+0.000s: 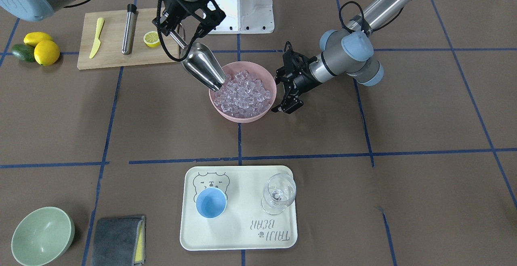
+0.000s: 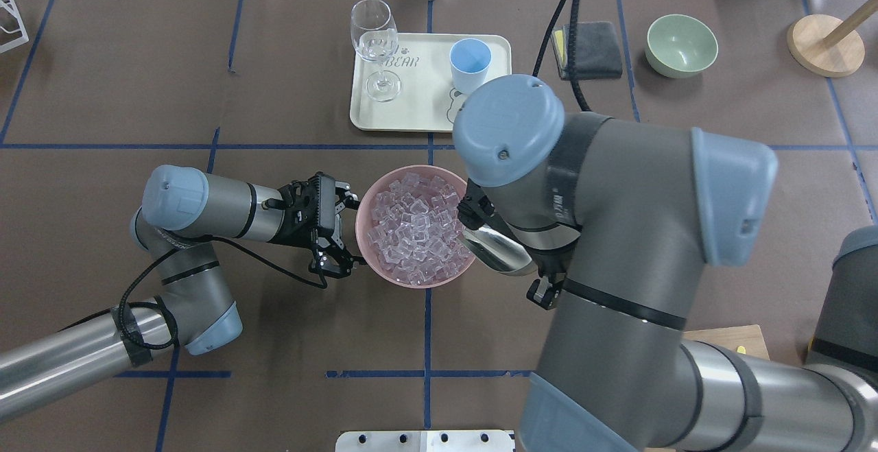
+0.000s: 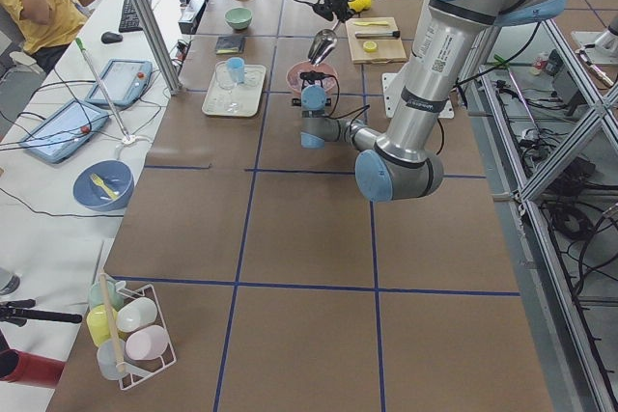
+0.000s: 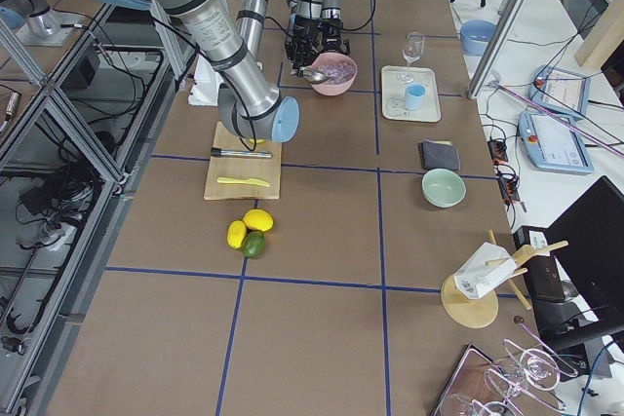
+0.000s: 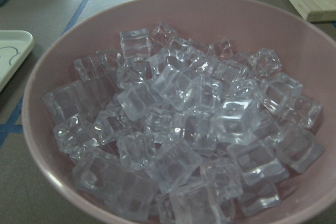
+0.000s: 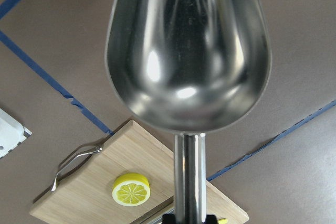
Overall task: Put ice in cup with scoop
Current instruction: 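Lower the scoop into the ice cubes in the pink bowl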
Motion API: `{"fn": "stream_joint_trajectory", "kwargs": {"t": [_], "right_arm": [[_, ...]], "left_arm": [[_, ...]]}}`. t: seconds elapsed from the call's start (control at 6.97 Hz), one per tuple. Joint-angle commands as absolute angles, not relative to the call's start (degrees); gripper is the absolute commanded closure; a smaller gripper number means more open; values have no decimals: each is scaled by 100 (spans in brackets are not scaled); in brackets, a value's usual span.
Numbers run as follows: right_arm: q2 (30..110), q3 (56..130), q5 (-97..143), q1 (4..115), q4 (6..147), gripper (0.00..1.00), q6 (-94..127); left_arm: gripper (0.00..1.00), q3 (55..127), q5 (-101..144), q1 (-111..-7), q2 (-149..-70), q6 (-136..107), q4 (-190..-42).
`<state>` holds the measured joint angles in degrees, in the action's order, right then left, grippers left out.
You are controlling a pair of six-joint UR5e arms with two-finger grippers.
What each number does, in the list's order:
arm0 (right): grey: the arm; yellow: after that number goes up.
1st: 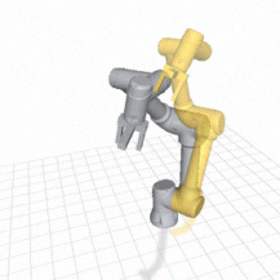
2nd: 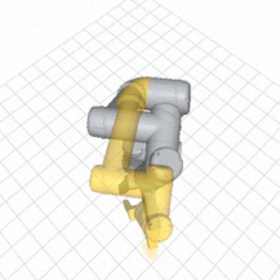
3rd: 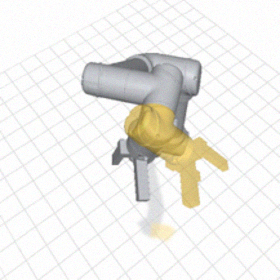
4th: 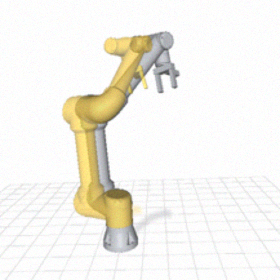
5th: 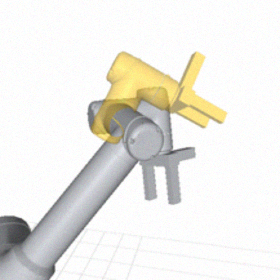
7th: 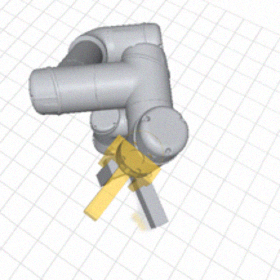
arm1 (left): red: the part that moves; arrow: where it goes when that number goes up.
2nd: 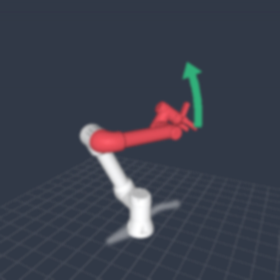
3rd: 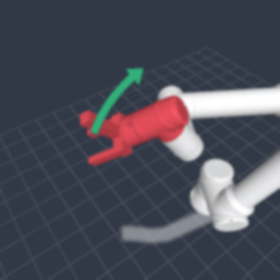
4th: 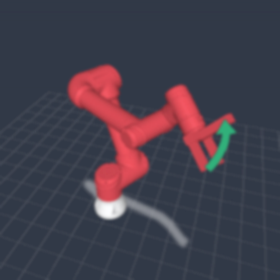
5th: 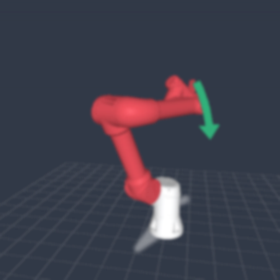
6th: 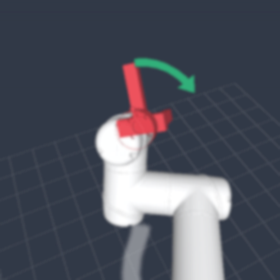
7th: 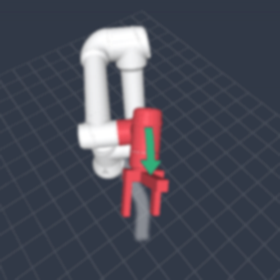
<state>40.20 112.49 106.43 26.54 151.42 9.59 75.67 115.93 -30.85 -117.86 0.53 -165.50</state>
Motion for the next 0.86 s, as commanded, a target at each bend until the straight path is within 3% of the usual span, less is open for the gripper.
{"fn": "stream_joint_trajectory", "kwargs": {"t": [0.0, 0.72], "right_arm": [[3815, 10864, 10635, 2532, 15152, 100, 958], [3253, 10118, 10398, 2347, 15399, 100, 958]], "left_arm": [[0, 7559, 11593, -3085, -11786, 53, -16550], [0, 7559, 11593, -3085, -11786, 53, -16550]]}}
